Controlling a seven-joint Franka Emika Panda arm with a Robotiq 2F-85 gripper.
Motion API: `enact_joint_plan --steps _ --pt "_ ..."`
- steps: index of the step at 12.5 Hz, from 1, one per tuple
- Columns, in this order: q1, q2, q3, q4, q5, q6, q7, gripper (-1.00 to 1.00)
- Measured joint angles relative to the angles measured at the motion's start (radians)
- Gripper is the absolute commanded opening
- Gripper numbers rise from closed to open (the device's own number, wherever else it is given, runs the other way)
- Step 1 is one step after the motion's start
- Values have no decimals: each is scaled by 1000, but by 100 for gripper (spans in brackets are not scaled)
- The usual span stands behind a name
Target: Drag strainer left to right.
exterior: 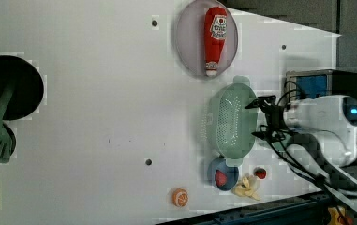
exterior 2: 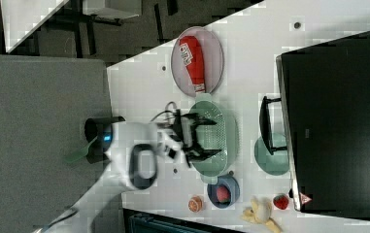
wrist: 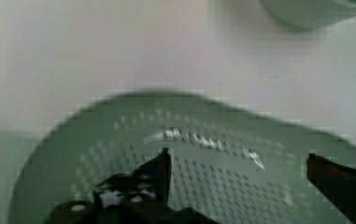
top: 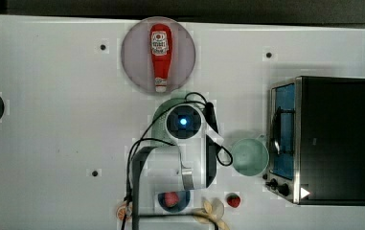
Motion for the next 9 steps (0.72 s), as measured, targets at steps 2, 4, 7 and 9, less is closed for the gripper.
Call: enact_joint_plan --steps 2,4,7,9 --pt "15 -168 18 33 43 -226 -108 100" --pt "14 -336 24 117 69 -417 -228 100" --pt "11 -471 19 359 120 -625 -432 100" --pt "2 -541 7 439 111 -725 -571 100"
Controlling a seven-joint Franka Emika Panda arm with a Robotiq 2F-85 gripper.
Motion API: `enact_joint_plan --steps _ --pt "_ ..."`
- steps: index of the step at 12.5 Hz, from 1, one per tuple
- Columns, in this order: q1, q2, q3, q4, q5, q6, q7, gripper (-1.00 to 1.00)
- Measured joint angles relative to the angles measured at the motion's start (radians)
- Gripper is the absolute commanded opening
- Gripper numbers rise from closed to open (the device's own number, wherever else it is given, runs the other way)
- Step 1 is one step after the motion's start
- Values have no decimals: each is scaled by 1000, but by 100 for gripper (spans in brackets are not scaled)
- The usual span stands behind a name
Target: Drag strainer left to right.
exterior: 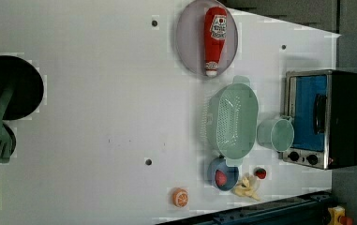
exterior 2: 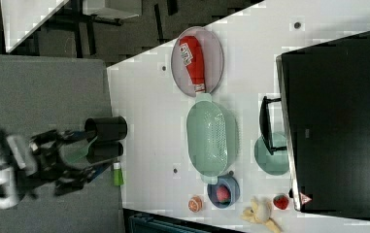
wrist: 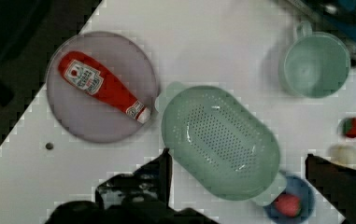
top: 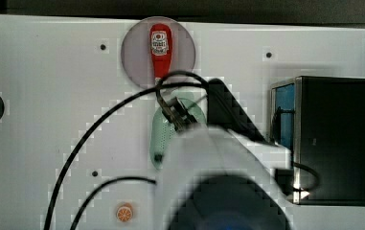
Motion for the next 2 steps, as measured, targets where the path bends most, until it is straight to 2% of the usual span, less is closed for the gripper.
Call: enact_joint_plan --steps 2 --pt "-12 -16 -18 37 10 -67 -75 100"
